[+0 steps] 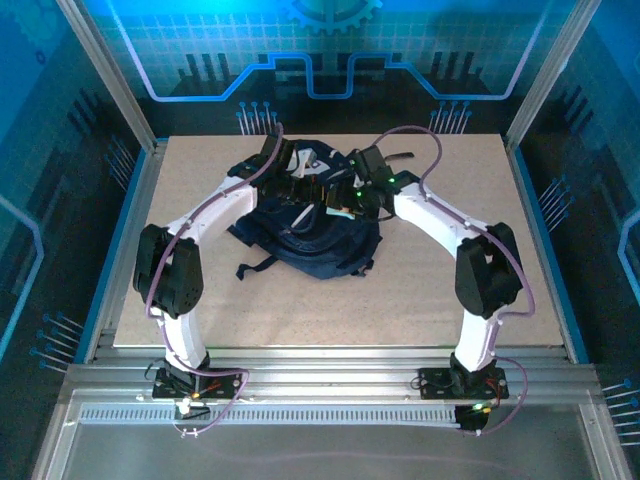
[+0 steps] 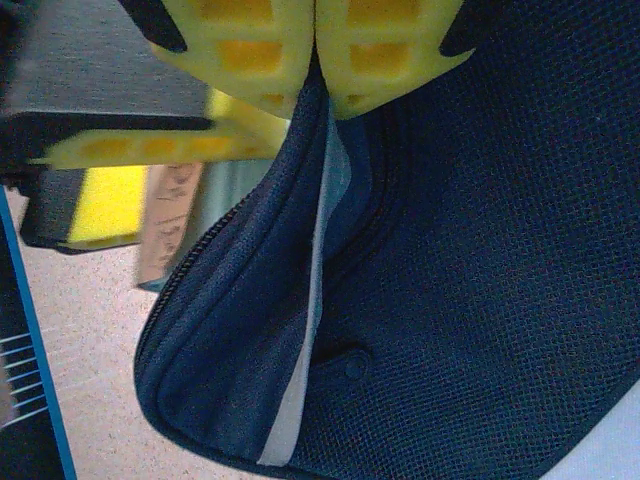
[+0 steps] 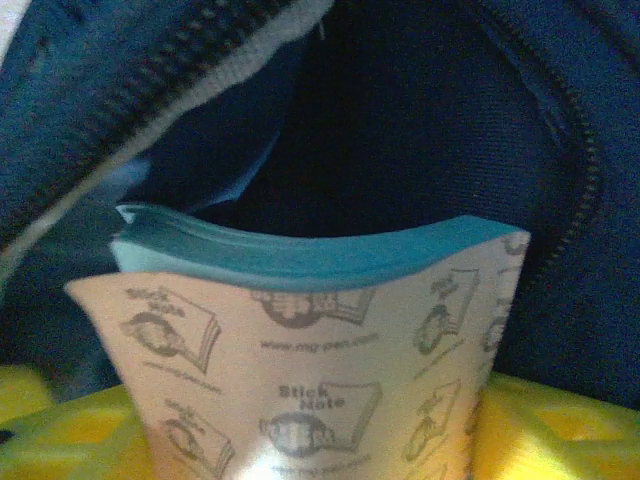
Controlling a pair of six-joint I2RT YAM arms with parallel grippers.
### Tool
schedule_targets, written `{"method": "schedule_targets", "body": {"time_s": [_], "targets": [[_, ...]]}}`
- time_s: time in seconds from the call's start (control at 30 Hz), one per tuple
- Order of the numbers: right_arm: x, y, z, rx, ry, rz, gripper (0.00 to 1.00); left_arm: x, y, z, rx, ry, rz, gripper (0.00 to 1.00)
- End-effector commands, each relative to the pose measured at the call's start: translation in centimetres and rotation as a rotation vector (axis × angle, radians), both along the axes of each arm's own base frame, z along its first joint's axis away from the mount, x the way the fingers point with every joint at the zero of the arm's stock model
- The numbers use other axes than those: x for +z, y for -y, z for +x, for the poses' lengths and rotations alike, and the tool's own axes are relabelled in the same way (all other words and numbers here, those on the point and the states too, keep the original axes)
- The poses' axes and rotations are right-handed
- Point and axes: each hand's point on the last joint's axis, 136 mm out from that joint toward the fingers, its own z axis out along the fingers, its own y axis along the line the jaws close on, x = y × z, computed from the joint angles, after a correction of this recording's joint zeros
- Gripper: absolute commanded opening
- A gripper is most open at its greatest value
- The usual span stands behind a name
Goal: Pack books, pencil case, and school supplies into a backpack
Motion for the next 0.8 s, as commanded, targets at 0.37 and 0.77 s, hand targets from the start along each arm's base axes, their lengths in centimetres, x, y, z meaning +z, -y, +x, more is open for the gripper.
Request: {"method": "schedule_targets", "body": {"time_s": [0.37,0.77], "targets": [[2.5,-0.3,-1.1,0.015,0.074,0.113,0.81,8.3,1.0,0.3,0.015,0.154,-0.19,0.0],[1.2,-5.9,0.2,0.134,0.099,0.284,0.32,10.1,2.0,-1.5,0.0,0.17,-0.247,0.0]]}}
